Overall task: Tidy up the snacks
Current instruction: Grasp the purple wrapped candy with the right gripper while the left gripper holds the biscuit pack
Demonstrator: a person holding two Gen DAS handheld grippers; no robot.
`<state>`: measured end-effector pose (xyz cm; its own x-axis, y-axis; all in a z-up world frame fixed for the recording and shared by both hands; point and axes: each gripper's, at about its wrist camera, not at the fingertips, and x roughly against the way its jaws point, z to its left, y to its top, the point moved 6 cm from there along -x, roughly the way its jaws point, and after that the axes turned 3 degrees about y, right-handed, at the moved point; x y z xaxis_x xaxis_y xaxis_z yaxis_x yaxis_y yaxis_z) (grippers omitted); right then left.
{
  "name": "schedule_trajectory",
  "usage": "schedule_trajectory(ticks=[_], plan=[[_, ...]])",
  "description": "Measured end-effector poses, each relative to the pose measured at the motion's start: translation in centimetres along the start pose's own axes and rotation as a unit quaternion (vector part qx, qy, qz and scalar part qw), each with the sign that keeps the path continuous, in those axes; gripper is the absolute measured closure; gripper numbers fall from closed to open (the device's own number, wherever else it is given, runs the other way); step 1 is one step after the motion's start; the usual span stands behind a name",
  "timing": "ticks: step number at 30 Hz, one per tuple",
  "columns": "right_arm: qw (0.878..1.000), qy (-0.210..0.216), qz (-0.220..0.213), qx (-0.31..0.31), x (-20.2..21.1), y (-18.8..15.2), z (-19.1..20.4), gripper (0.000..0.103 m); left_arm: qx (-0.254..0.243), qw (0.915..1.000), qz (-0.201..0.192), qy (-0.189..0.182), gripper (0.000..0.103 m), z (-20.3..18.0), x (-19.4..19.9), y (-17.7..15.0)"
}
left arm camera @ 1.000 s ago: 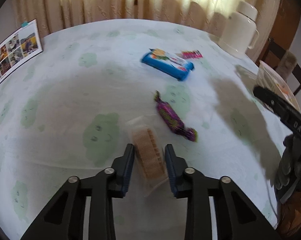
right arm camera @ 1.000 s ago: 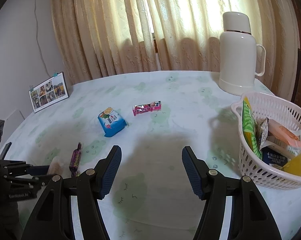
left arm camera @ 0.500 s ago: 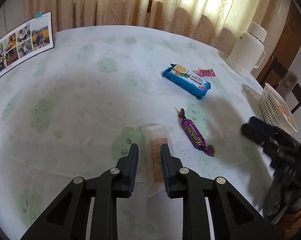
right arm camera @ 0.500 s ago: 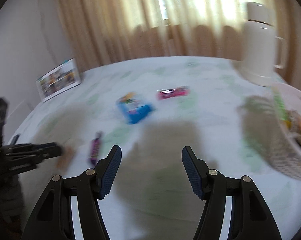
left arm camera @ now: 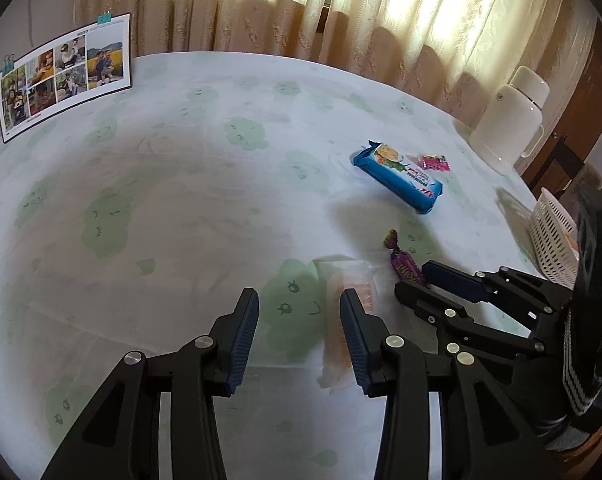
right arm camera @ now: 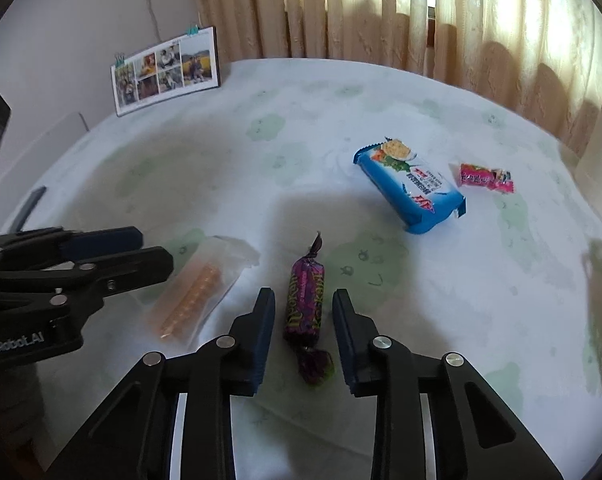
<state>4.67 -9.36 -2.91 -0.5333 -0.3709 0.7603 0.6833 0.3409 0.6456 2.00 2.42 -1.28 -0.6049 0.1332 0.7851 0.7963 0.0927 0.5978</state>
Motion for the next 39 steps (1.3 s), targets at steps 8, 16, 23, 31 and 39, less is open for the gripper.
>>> schedule_trajectory(ticks=[8,16,23,31,39], plan=[[1.0,0.007,-0.004,-0.018,0.5,-0.2,-0.8,0.085,-0.025,0.9996,-0.012,0.011,0.05,-0.9,0.1,-0.2],[0.999,0.001,-0.029,-0.045,1.7,-0.1,-2.3,0.086,-0.036,0.9991,-0.016,0.013,0.05,-1.4,0.0,-0.3],[0.994,0.003,-0.072,-0.078,4.0,0.6,-3.9,0.086,-0.058,0.9982,-0.011,0.013,0.05,-2.5,-0.4,-0.6],[0.991,0.001,-0.094,-0.094,5.0,0.7,-4.8,0.086,-0.067,0.9974,0.02,0.014,0.05,-3.2,-1.8,-1.1],[0.989,0.003,-0.114,-0.096,5.9,1.0,-4.9,0.086,-0.078,0.9967,0.014,0.018,0.072,-3.7,-1.8,-1.2]])
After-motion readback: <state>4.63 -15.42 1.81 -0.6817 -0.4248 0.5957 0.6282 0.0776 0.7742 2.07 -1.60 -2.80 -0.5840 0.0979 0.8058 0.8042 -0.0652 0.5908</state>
